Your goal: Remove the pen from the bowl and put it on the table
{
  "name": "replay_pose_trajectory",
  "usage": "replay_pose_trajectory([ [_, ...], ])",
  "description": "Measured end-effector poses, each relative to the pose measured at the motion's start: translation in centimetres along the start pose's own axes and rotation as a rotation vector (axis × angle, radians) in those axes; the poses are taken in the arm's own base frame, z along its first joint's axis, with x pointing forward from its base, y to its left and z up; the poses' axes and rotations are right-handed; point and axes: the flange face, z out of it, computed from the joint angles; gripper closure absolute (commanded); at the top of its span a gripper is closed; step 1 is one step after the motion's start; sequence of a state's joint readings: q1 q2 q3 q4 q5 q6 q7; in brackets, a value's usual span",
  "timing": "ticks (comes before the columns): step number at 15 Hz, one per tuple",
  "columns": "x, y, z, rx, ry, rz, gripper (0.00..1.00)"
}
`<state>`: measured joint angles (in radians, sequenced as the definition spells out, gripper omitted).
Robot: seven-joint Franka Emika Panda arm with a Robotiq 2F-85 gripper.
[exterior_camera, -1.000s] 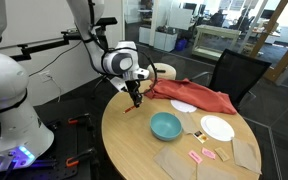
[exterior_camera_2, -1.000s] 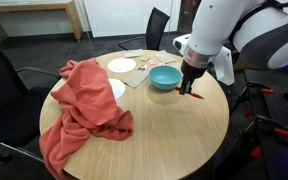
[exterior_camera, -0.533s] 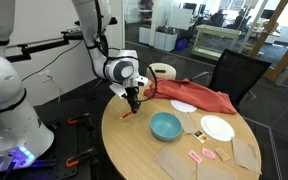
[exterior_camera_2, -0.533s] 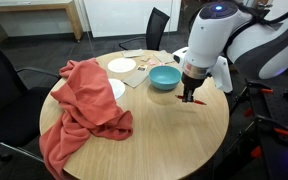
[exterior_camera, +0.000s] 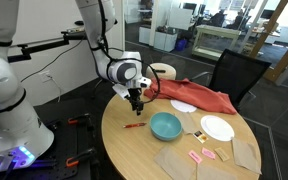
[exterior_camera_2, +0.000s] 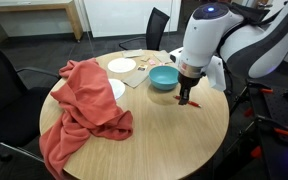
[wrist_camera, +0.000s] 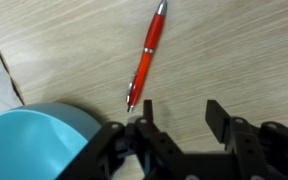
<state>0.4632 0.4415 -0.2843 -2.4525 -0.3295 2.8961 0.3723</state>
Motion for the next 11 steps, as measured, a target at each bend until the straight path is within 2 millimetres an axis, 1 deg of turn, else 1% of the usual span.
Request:
replay_pose_trajectory([
  [1, 0.09, -0.01, -0.01, 0.001, 0.001, 0.001, 0.04],
  [2, 0.15, -0.02, -0.03, 0.003, 0.002, 0.001, 0.0],
  [11, 0.26, 0.01, -0.01, 0.011, 0.002, 0.005, 0.0],
])
